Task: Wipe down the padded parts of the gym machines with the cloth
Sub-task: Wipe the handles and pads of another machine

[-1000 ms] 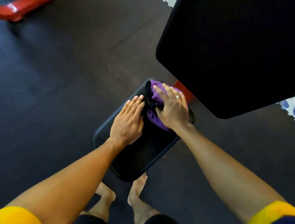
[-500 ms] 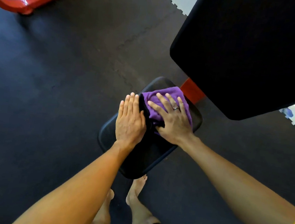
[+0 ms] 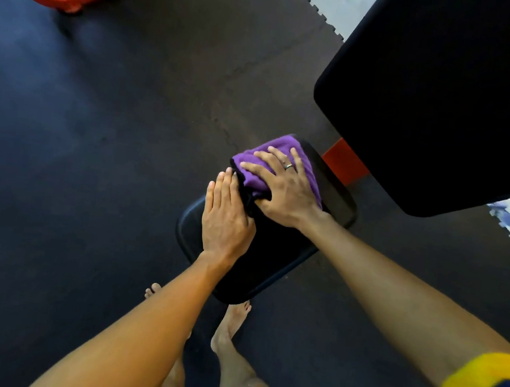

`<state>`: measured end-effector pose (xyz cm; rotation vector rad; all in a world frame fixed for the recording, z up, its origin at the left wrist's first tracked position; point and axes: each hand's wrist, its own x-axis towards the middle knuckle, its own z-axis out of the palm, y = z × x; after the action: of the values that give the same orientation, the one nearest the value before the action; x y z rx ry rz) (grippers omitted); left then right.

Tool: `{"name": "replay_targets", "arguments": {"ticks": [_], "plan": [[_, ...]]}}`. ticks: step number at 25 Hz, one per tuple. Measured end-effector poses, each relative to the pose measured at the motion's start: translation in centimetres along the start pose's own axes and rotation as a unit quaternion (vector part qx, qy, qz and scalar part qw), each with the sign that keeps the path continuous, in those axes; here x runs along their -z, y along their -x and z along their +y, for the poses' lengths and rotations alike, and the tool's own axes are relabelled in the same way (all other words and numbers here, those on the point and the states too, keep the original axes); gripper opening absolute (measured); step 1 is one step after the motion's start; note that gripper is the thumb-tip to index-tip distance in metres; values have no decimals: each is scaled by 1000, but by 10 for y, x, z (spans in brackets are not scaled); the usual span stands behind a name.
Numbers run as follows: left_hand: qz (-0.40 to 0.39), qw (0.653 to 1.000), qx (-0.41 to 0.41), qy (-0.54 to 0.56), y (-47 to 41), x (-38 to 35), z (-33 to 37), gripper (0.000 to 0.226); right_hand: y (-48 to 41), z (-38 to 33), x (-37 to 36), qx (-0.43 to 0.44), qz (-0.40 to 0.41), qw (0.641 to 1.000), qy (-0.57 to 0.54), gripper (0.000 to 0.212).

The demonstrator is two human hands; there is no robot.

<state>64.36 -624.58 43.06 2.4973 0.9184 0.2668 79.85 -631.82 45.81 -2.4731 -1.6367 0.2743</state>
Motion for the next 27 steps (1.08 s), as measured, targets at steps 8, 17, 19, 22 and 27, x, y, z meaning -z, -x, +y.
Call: {"name": "replay_targets", "arguments": {"ticks": [8, 17, 19, 22, 27], "plan": [[-12, 999, 22, -26, 1, -1, 3, 60, -74, 20, 19, -160, 5, 987, 6, 59], [-18, 998, 22, -48, 1, -2, 1, 59, -105, 38, 48, -265, -115, 957, -11, 52], [-17, 998, 27, -53, 1, -1, 2, 60, -109, 48, 52, -370, -110, 916, -104, 61], [-20, 998, 28, -54, 0, 1, 5, 60, -104, 45, 46, -378, -100, 915, -96, 63], [-17, 999, 26, -44, 0, 1, 7, 60, -87, 12, 33, -164, -66, 984, 26, 44]]}}
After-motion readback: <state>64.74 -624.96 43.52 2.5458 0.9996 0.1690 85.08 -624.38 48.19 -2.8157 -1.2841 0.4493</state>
